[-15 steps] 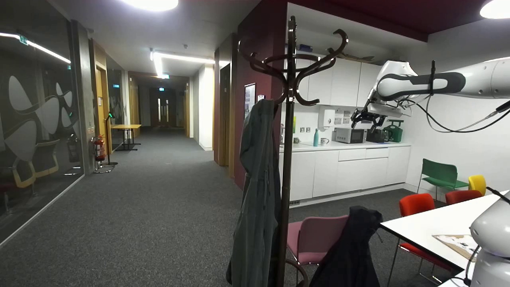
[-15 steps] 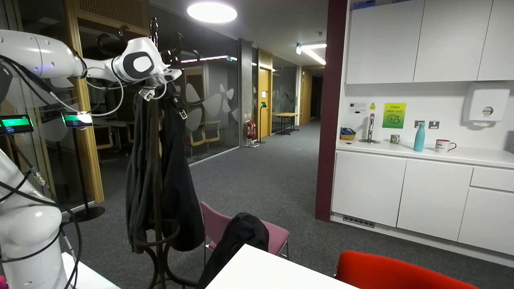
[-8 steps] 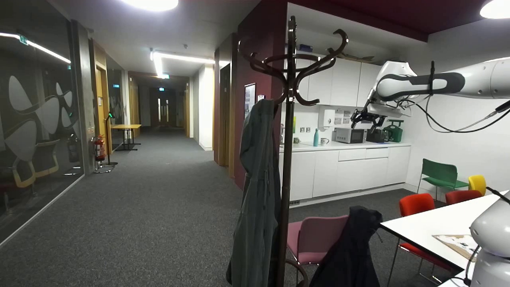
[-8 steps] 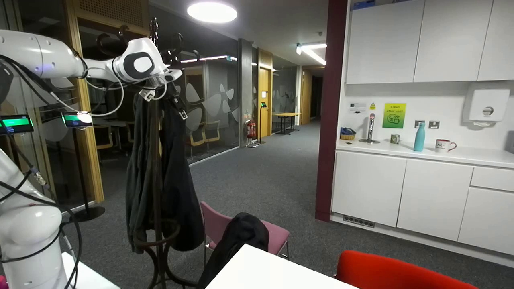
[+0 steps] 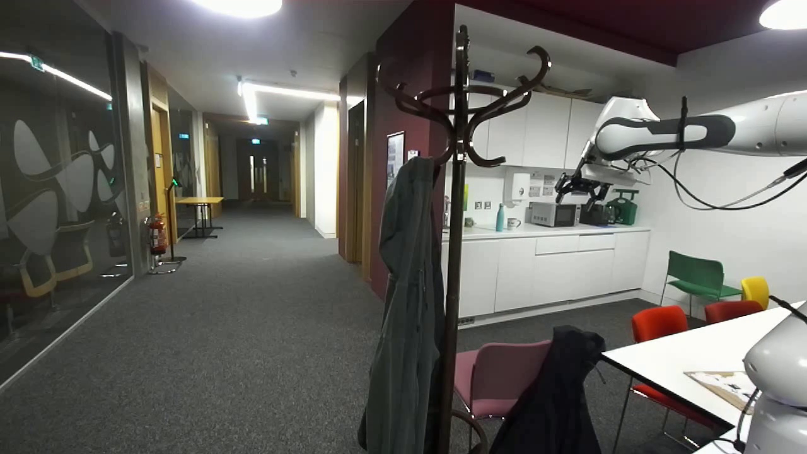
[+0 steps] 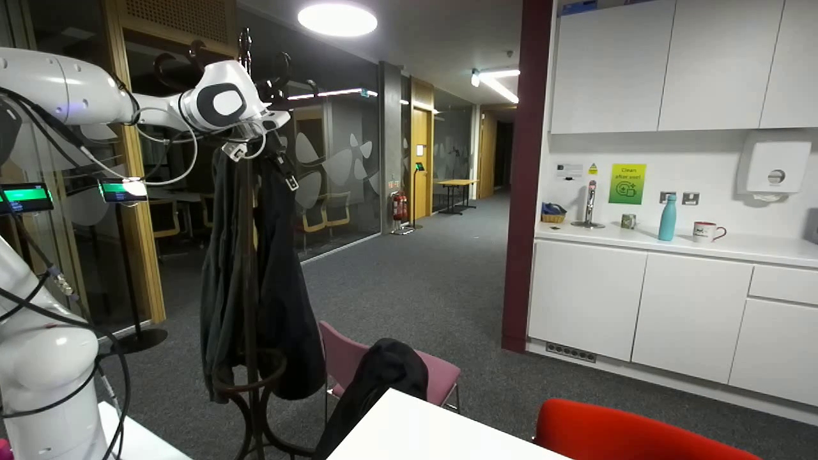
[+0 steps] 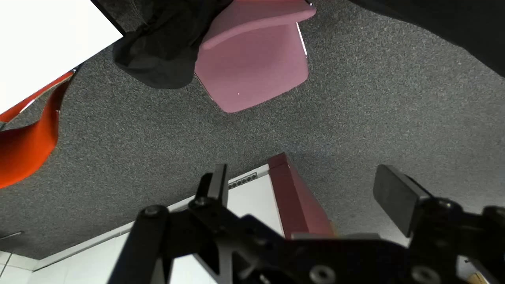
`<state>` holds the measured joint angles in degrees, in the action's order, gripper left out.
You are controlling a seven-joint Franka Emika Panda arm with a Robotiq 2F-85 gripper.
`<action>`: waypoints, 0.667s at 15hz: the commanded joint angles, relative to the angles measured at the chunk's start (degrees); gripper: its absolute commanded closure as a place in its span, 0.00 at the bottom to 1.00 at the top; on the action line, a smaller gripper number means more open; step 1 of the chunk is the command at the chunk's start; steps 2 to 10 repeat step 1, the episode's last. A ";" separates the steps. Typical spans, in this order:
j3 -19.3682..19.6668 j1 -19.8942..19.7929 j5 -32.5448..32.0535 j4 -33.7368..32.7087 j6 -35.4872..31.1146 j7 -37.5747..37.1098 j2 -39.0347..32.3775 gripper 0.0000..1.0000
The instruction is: Put one jersey on the backrest of the pink chair
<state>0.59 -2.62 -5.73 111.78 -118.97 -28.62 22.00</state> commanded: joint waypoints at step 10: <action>-1.21 -1.56 0.71 -0.16 0.08 0.51 -0.08 0.00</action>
